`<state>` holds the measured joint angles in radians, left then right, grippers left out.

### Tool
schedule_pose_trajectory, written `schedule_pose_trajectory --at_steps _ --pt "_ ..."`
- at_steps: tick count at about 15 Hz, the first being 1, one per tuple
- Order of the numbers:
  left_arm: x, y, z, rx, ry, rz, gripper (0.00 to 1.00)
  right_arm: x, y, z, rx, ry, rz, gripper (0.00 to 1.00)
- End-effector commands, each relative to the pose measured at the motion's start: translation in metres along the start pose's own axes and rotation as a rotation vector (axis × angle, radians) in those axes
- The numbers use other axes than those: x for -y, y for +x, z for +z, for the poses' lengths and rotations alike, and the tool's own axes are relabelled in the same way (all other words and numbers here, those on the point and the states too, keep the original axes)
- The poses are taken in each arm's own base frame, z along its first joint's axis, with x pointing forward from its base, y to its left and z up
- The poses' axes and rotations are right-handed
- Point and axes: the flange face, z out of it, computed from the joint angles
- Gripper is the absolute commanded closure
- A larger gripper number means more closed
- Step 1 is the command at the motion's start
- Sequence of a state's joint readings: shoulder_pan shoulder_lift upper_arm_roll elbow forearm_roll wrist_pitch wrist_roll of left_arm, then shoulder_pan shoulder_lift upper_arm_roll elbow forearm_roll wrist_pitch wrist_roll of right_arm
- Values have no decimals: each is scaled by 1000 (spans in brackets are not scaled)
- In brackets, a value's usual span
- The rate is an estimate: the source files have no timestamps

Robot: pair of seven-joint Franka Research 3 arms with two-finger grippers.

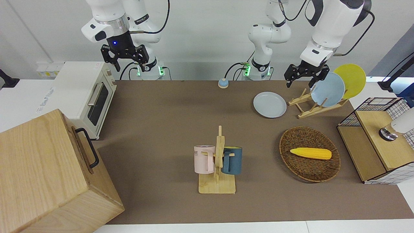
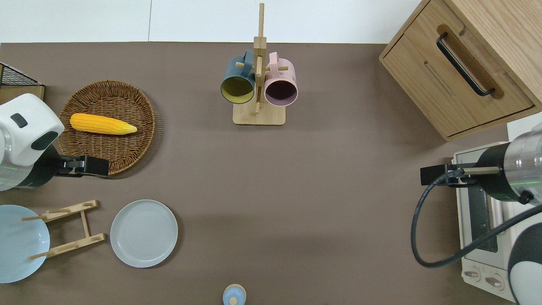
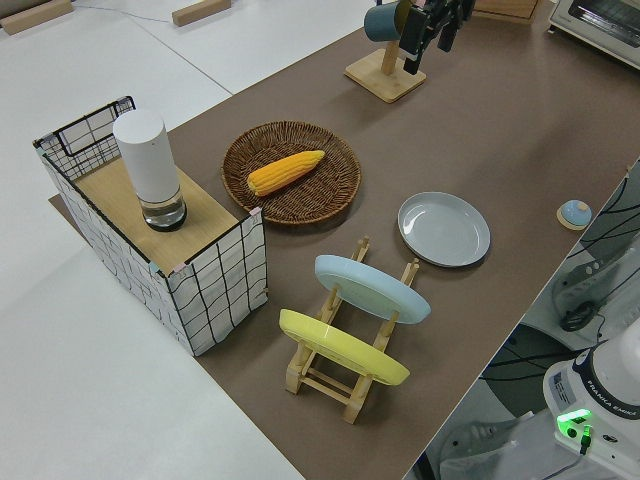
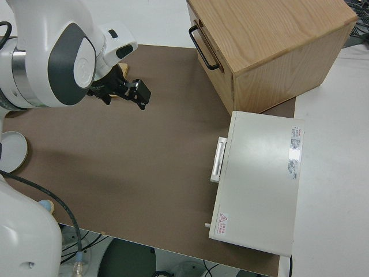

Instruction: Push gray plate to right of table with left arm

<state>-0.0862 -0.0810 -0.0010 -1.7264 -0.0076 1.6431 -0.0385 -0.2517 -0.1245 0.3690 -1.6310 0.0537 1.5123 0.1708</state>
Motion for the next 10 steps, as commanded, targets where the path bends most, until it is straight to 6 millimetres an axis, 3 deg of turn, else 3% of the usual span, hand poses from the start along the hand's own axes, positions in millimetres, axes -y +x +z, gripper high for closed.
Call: schedule_pose_trajectory --at_steps 1,10 --pt "7 2 -3 8 10 -7 9 -1 -8 0 4 9 21 5" --pt "2 -3 2 30 10 4 11 -1 -8 0 4 9 21 5"
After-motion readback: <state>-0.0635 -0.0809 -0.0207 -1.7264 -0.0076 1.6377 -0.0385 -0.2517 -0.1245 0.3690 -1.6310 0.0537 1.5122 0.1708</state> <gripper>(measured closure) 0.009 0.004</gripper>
